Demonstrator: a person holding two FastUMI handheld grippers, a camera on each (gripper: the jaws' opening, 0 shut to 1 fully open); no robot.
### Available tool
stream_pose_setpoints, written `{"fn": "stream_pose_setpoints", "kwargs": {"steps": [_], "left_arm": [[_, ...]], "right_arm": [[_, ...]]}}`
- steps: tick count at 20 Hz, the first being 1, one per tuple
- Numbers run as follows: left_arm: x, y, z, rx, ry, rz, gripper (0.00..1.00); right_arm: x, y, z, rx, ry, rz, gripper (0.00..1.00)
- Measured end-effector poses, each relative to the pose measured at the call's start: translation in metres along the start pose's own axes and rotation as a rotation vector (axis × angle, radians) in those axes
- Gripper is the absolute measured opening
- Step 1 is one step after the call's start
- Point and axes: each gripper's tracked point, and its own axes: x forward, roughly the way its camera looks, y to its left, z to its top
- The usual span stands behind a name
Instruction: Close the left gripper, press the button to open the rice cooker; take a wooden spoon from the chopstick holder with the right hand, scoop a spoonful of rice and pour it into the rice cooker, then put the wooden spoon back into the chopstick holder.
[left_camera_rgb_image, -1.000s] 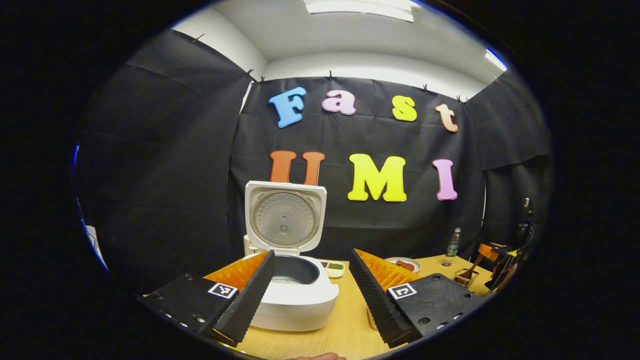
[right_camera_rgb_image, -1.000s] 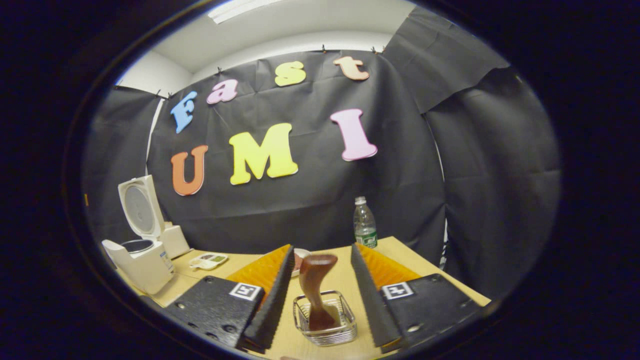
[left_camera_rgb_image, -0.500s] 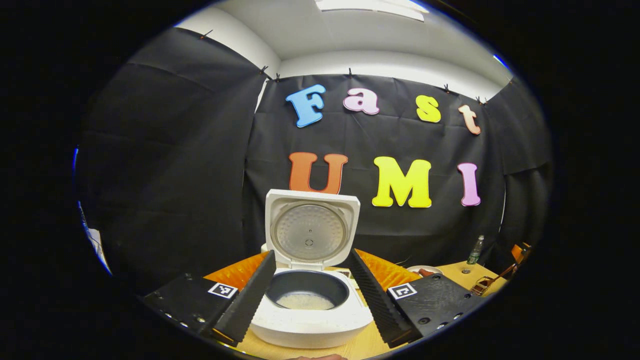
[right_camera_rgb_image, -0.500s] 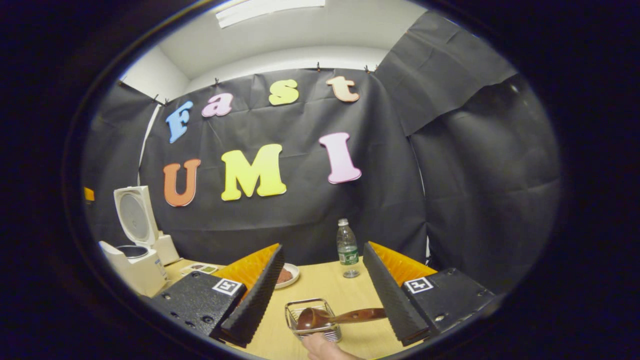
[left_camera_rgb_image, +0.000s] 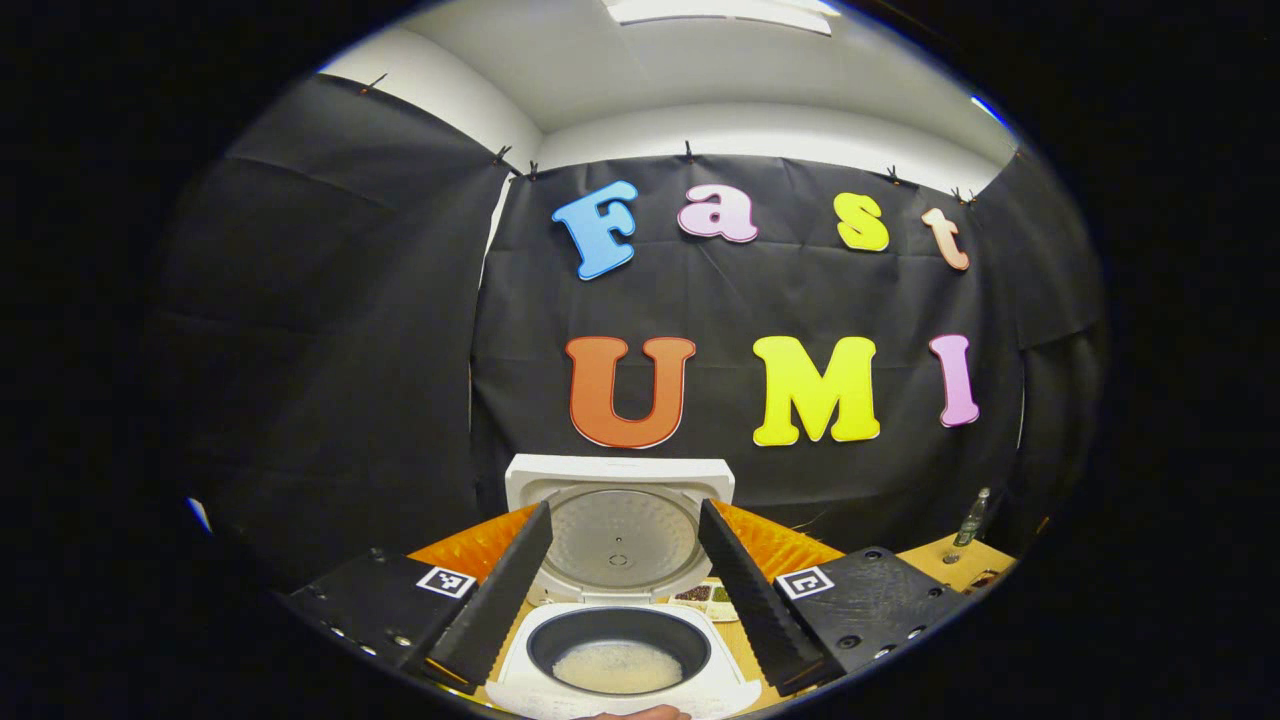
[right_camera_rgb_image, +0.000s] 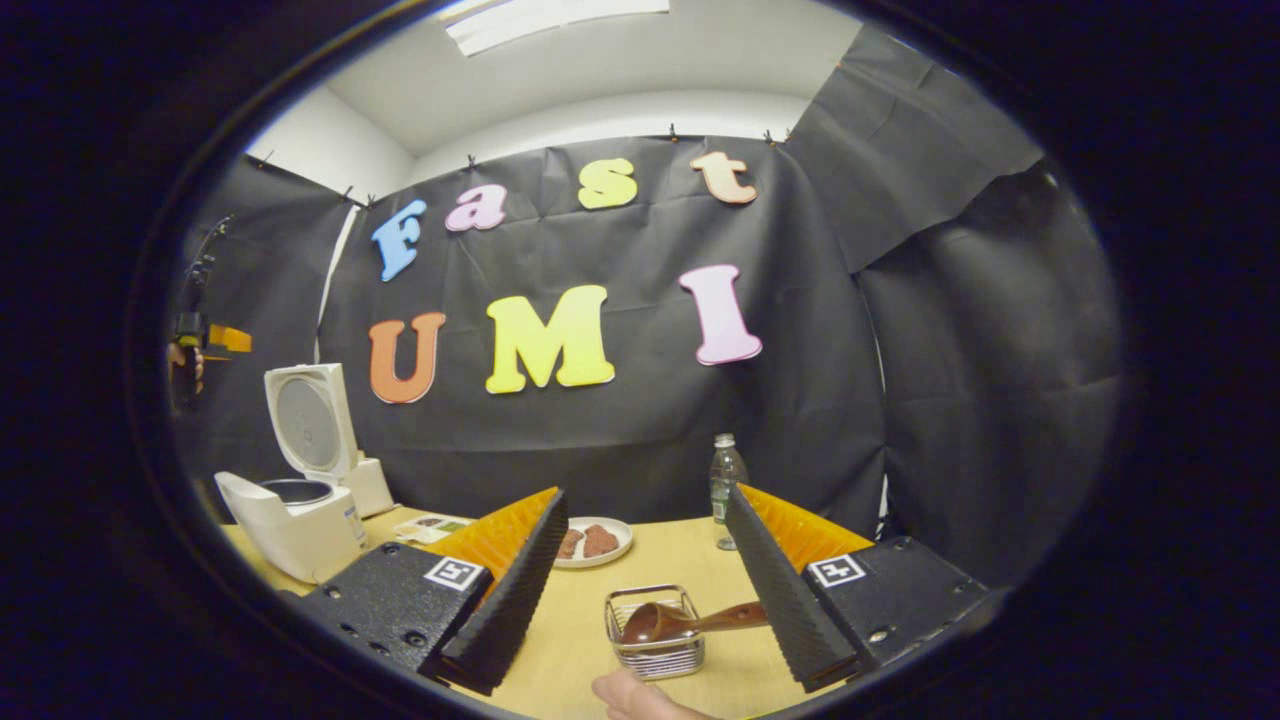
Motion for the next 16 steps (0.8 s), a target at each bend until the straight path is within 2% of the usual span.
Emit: {"fn": "stream_pose_setpoints", "kwargs": {"steps": [3,6,8,10,11,13,16], "left_arm": [[0.014,0.001,0.006,-0.025,-0.017,0.016,0.94],[0.024,-0.004,0.007,-0.034,-0.023,-0.002,0.94],[0.033,-0.004,0.005,0.004,-0.016,-0.026,0.94],[0.034,0.008,-0.001,0.046,0.022,0.008,0.94],[0.035,0.007,0.001,0.041,0.026,-0.003,0.94],[0.042,0.0,-0.001,0.015,0.029,-0.018,0.94],[0.043,0.001,-0.011,0.01,0.073,-0.001,0.94]], "right_arm": [[0.006,-0.005,-0.007,0.002,0.021,0.005,0.99],[0.002,0.003,-0.012,0.027,0.044,0.038,1.0],[0.001,0.005,-0.012,0.024,0.04,0.048,0.99],[0.0,0.007,-0.011,0.014,0.028,0.054,0.99],[0.002,0.009,-0.011,0.005,0.02,0.057,0.99],[0.002,0.008,-0.011,-0.015,0.019,0.044,0.99],[-0.01,0.008,-0.004,-0.043,0.041,0.005,1.0]]}}
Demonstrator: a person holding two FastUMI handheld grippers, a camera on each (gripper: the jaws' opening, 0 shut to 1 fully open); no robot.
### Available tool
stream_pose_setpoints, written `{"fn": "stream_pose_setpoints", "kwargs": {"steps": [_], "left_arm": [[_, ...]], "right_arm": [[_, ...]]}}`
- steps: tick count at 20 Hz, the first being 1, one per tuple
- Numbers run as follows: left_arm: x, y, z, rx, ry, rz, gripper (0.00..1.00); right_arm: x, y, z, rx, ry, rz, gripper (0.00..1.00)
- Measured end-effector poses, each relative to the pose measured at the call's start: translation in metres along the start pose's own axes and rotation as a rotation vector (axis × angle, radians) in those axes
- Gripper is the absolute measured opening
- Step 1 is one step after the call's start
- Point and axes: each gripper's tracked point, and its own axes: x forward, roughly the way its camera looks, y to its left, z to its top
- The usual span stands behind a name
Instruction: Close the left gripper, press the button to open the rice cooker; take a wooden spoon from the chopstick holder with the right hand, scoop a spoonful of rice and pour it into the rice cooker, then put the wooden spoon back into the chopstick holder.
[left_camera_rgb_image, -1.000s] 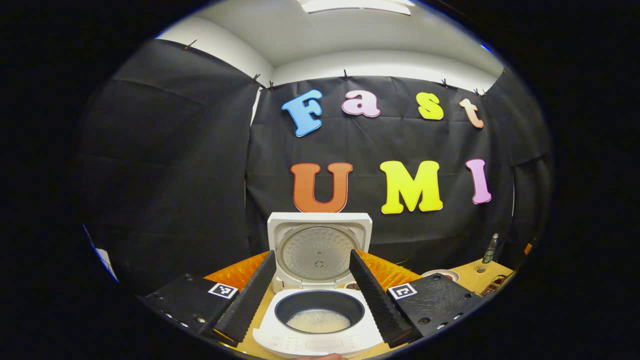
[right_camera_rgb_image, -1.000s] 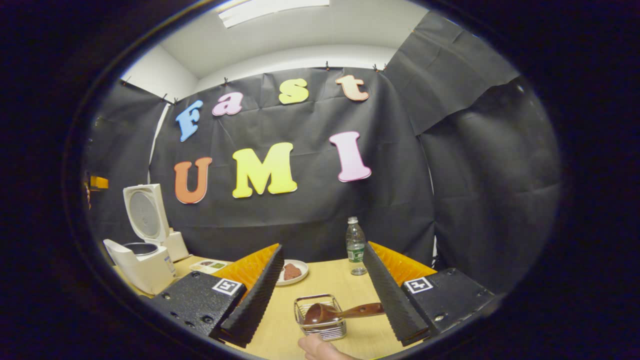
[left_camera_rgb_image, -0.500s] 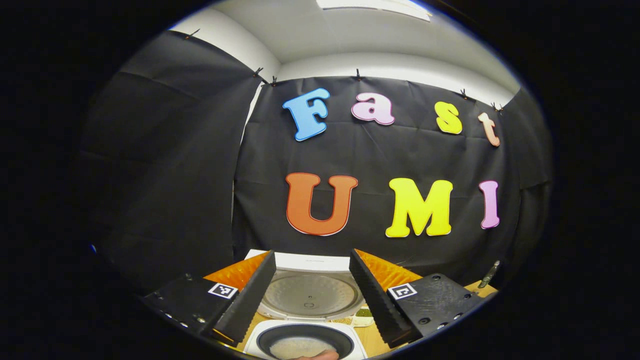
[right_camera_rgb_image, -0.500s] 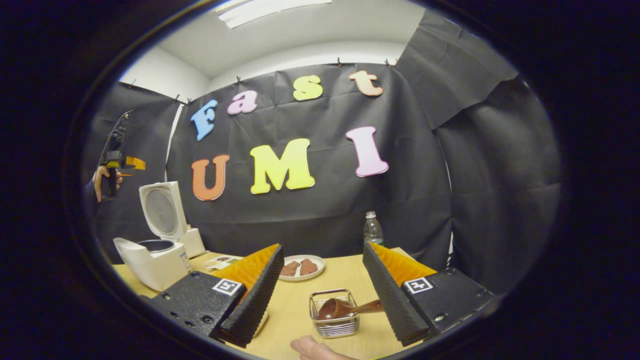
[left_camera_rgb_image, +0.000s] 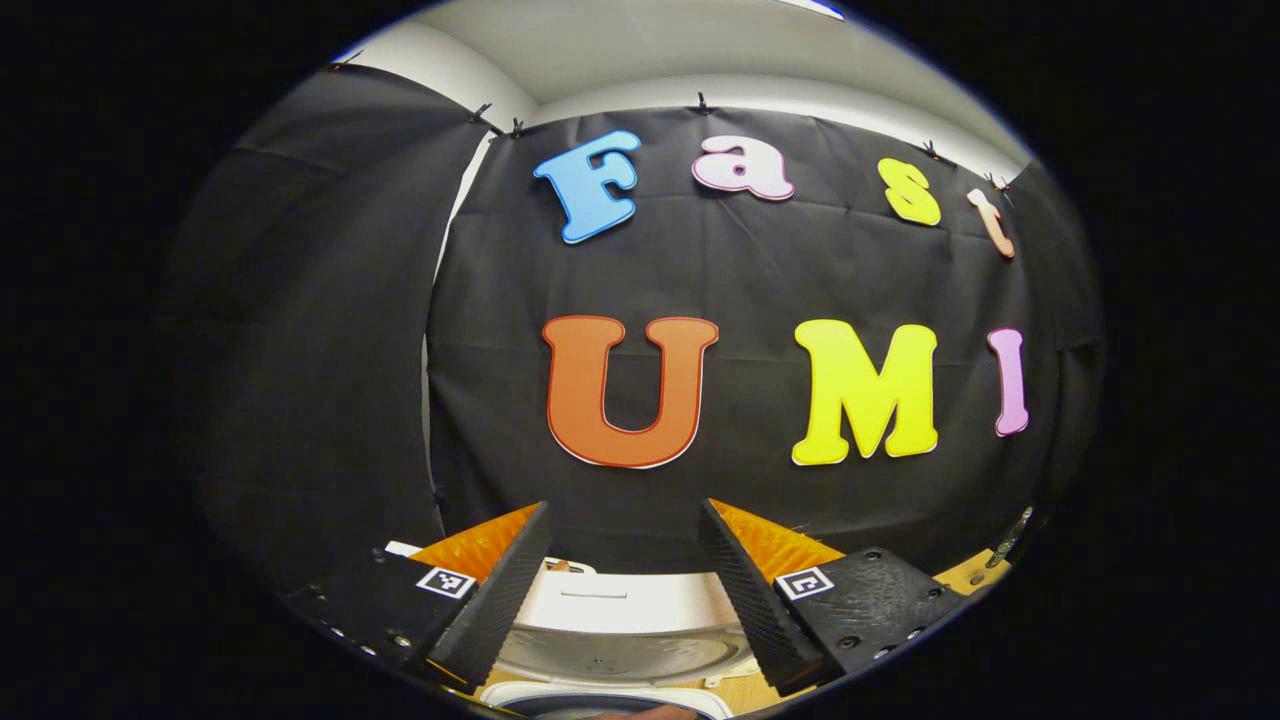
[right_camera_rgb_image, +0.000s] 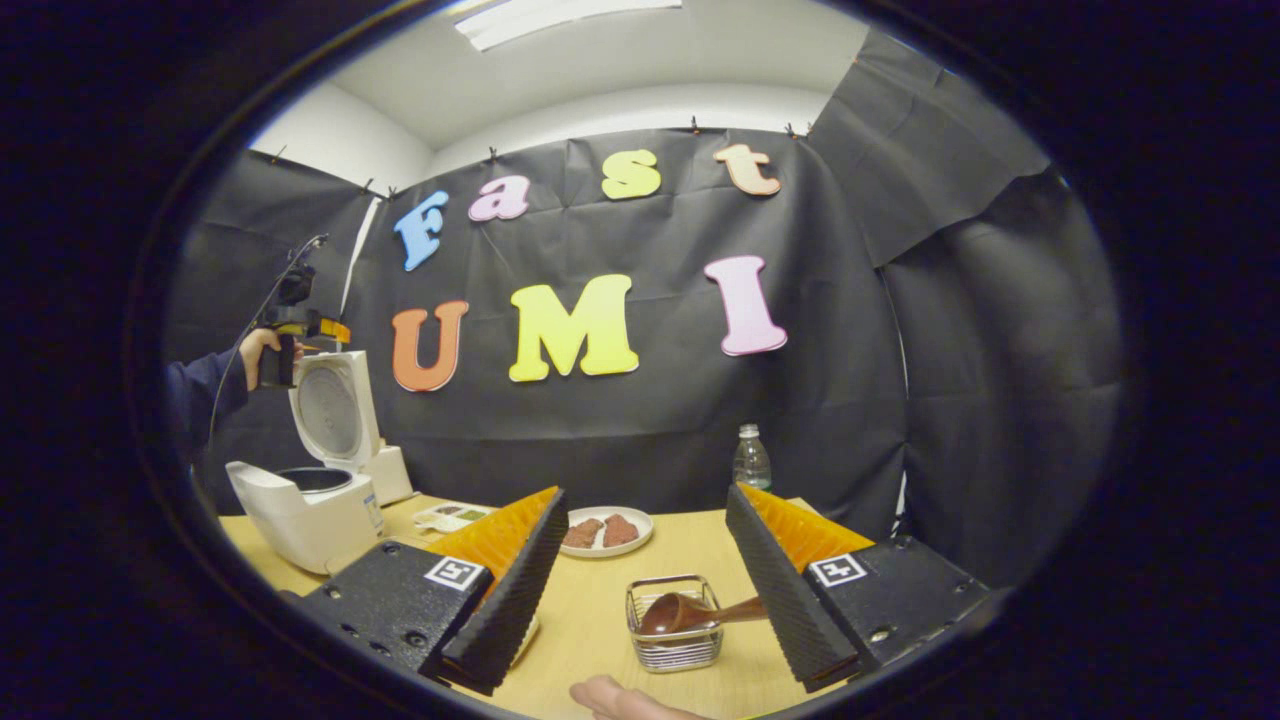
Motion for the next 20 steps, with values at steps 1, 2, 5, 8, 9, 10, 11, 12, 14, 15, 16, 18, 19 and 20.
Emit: {"fn": "stream_pose_setpoints", "kwargs": {"steps": [1,2,5,8,9,10,11,12,14,15,16,18,19,20], "left_arm": [[0.001,0.002,0.0,-0.001,0.008,0.009,0.83],[0.001,0.003,-0.003,-0.008,0.018,0.015,0.94],[-0.006,0.015,-0.01,0.05,0.056,0.111,0.96],[-0.015,0.009,-0.01,0.057,0.065,0.08,0.96],[-0.016,0.012,-0.011,0.058,0.074,0.079,0.96],[-0.02,0.012,-0.012,0.06,0.089,0.077,0.96],[-0.025,0.011,-0.012,0.063,0.093,0.073,0.96],[-0.034,0.01,-0.016,0.063,0.103,0.067,0.96],[-0.058,0.004,-0.022,0.062,0.107,0.054,0.96],[-0.067,0.002,-0.025,0.068,0.106,0.042,0.95],[-0.075,0.002,-0.028,0.063,0.108,0.034,0.95],[-0.092,0.001,-0.039,0.062,0.126,0.025,0.95],[-0.102,-0.002,-0.045,0.059,0.134,0.022,0.95],[-0.113,-0.003,-0.05,0.057,0.129,0.021,0.95]], "right_arm": [[-0.007,-0.003,0.004,-0.007,0.006,-0.024,1.0],[-0.017,-0.002,0.009,-0.011,0.008,-0.041,0.98],[-0.052,0.011,0.02,-0.036,0.007,-0.079,1.0],[-0.084,0.019,0.029,-0.043,0.003,-0.123,1.0],[-0.095,0.023,0.03,-0.032,0.003,-0.125,1.0],[-0.105,0.027,0.031,-0.019,0.009,-0.124,1.0],[-0.113,0.031,0.032,-0.011,0.01,-0.122,0.99],[-0.12,0.033,0.035,-0.007,0.005,-0.125,0.99],[-0.131,0.033,0.037,0.003,-0.002,-0.132,0.99],[-0.137,0.036,0.035,0.011,0.003,-0.123,0.99],[-0.142,0.04,0.031,0.018,0.017,-0.11,1.0],[-0.151,0.039,0.023,0.026,0.045,-0.114,1.0],[-0.155,0.038,0.024,0.026,0.047,-0.118,0.99],[-0.16,0.04,0.026,0.031,0.039,-0.114,1.0]]}}
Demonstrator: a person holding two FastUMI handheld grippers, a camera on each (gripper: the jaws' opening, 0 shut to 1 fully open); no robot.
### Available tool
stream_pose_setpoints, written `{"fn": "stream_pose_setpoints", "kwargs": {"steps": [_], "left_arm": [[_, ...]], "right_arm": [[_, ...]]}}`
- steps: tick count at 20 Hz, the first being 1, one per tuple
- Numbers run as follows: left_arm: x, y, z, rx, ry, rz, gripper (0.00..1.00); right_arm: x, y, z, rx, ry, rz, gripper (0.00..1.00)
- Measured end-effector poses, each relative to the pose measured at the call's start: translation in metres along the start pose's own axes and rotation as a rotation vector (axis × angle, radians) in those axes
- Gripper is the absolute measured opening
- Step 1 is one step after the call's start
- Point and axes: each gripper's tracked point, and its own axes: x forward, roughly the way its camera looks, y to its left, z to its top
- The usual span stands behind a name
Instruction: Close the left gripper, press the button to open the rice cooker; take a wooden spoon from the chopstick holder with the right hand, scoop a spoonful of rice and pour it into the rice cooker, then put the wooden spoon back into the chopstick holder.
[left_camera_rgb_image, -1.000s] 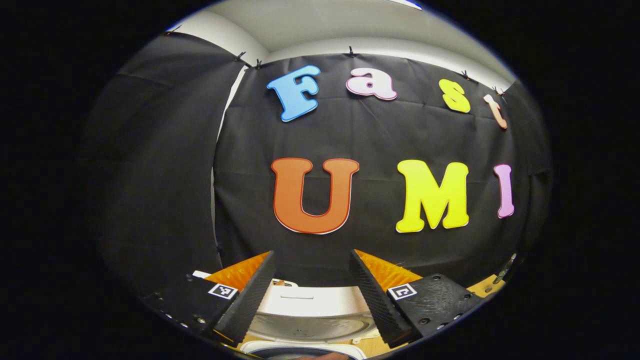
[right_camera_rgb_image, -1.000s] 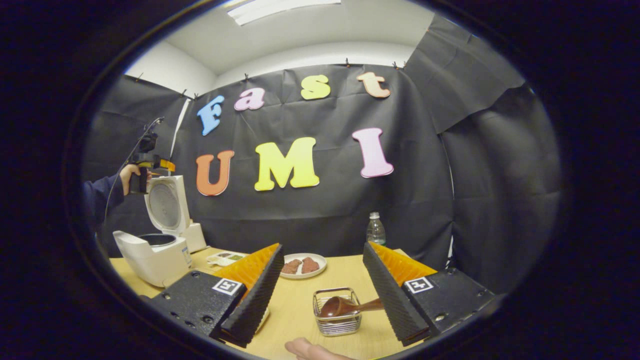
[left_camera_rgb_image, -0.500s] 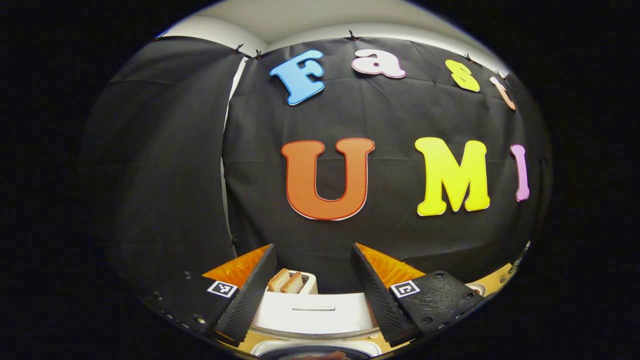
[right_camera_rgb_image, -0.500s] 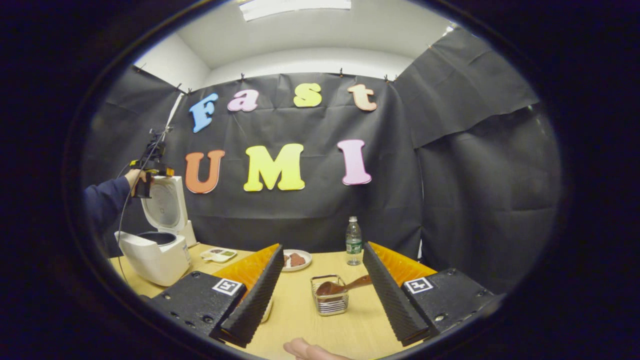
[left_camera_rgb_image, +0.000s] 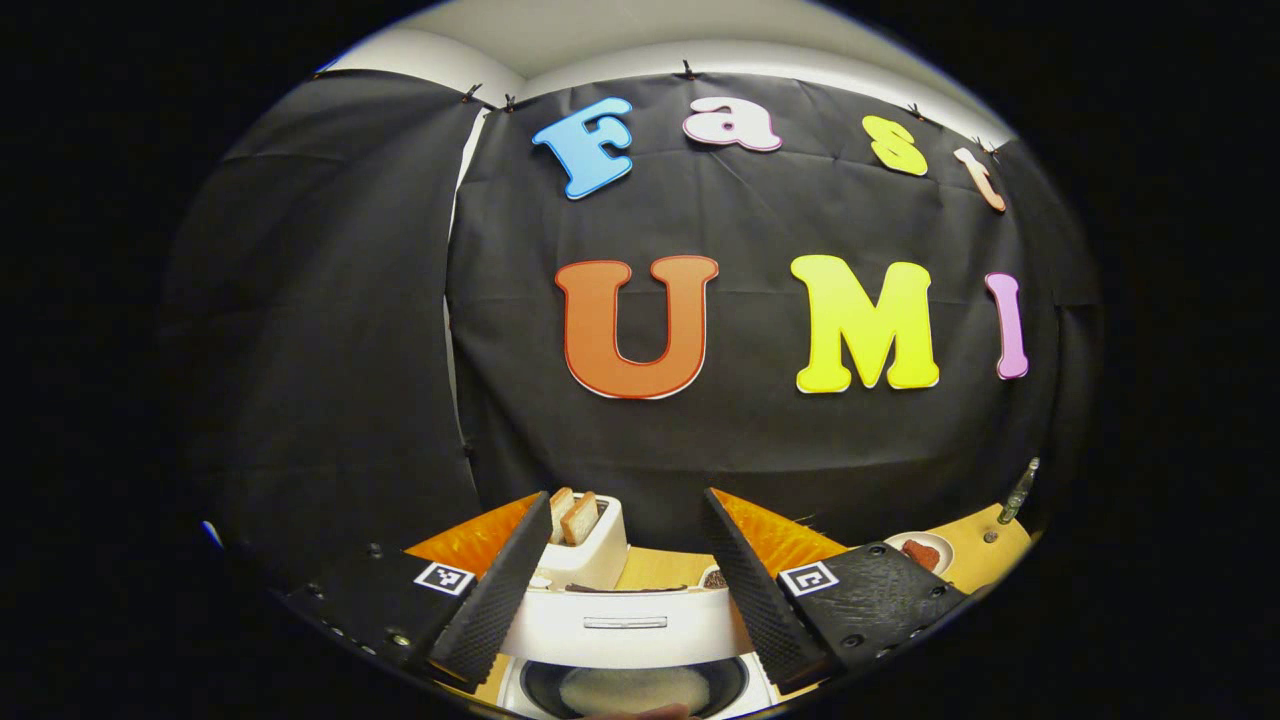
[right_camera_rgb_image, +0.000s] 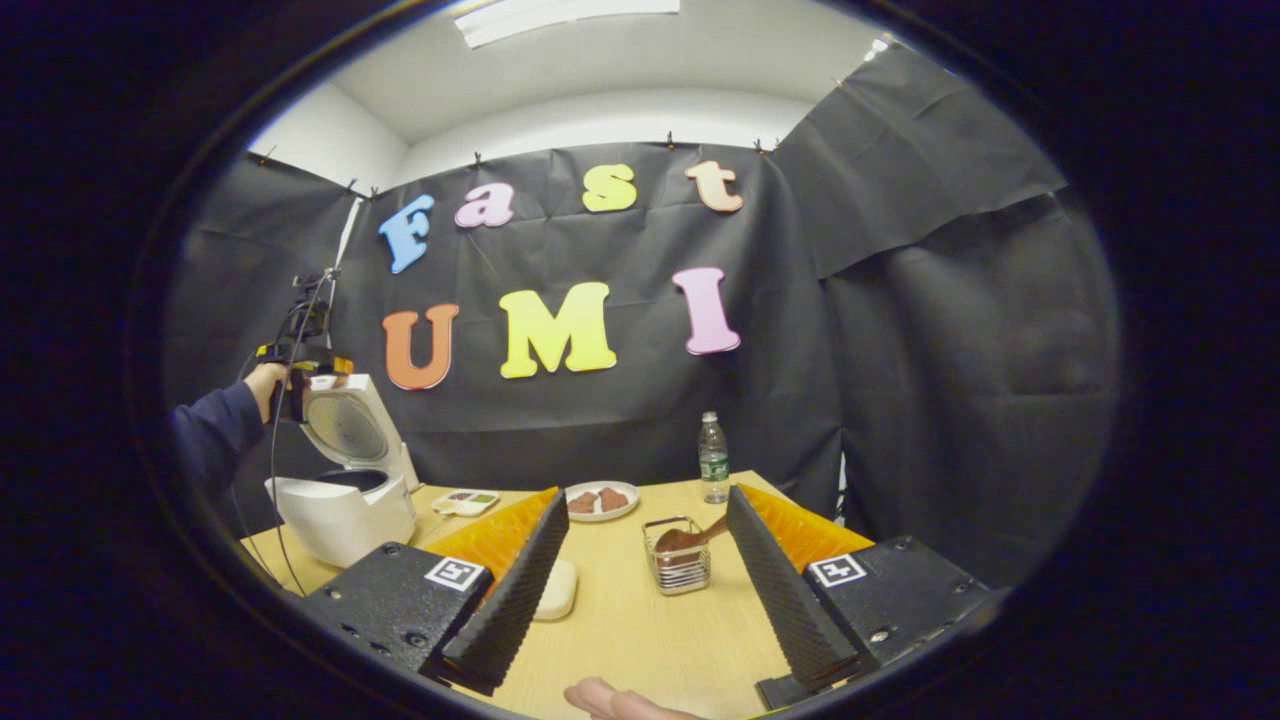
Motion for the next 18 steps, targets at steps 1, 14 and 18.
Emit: {"fn": "stream_pose_setpoints", "kwargs": {"steps": [1,14,18], "left_arm": [[-0.01,-0.005,-0.007,0.006,0.0,-0.01,0.95],[-0.099,-0.024,-0.112,0.008,0.116,-0.085,0.96],[-0.11,-0.026,-0.137,0.007,0.202,-0.085,0.96]], "right_arm": [[-0.006,0.004,0.001,0.008,-0.007,0.011,0.99],[-0.074,0.022,0.0,0.042,-0.022,0.072,1.0],[-0.095,0.03,0.011,-0.009,-0.042,0.072,1.0]]}}
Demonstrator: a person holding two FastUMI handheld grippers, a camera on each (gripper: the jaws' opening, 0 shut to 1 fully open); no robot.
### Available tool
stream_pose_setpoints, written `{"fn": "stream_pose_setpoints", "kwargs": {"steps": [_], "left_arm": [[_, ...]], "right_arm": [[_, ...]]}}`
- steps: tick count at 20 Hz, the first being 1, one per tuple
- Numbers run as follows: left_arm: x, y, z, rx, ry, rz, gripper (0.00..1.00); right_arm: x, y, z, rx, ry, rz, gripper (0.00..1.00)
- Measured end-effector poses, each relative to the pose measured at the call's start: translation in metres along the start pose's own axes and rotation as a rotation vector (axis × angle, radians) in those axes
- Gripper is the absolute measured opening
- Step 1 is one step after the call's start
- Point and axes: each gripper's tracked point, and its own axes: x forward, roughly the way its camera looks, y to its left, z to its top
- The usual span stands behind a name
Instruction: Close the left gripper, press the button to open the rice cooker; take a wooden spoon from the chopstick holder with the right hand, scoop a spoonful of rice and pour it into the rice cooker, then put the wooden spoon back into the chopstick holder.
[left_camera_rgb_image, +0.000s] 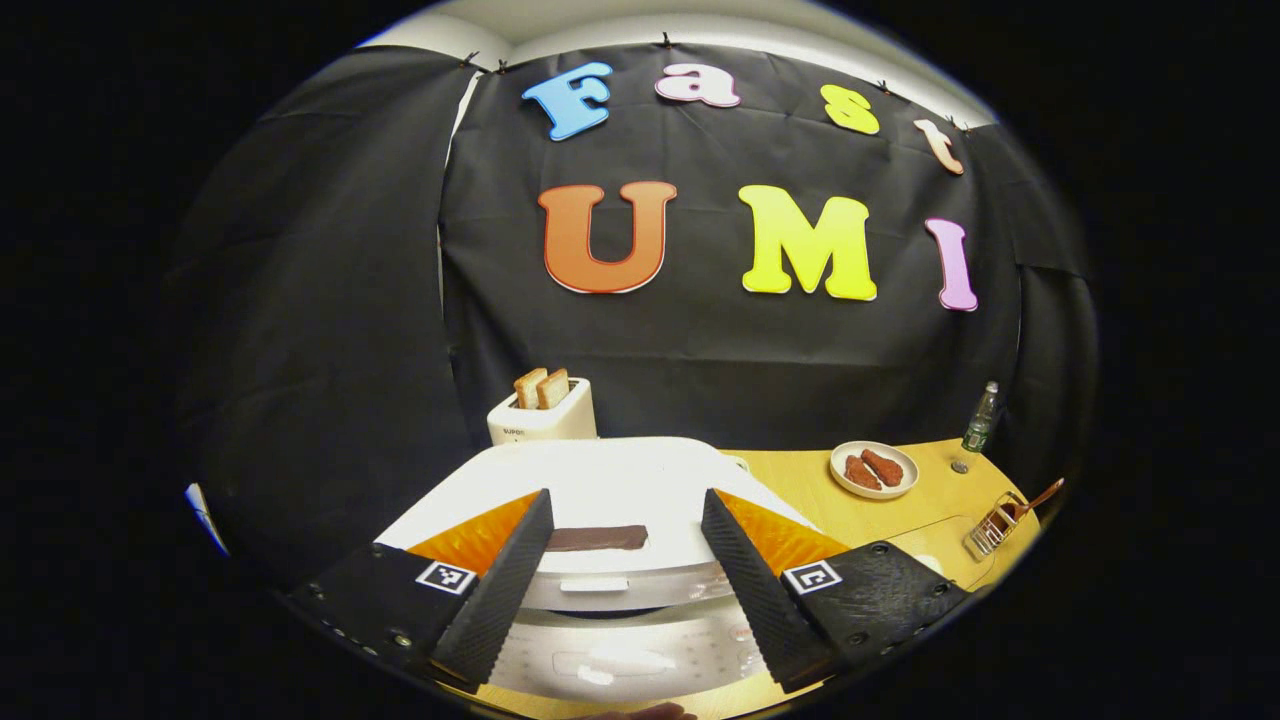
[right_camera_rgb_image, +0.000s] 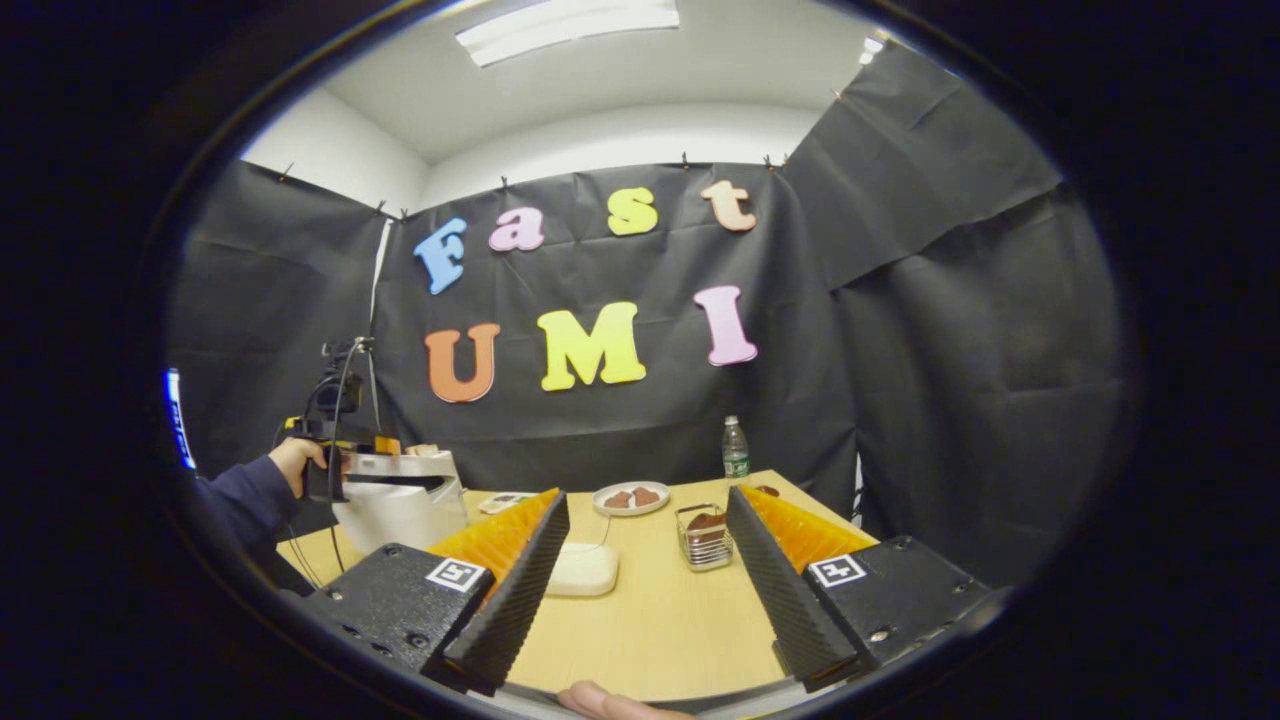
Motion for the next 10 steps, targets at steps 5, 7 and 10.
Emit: {"fn": "stream_pose_setpoints", "kwargs": {"steps": [5,7,10], "left_arm": [[-0.004,0.002,-0.032,0.012,0.11,-0.001,0.98],[-0.009,0.002,-0.033,0.024,0.112,-0.014,0.99],[-0.018,0.005,-0.037,0.011,0.117,-0.036,0.99]], "right_arm": [[-0.009,0.014,0.004,-0.035,-0.007,0.002,1.0],[-0.005,0.025,0.001,-0.037,0.006,0.021,1.0],[0.007,0.043,-0.004,-0.041,0.026,0.042,1.0]]}}
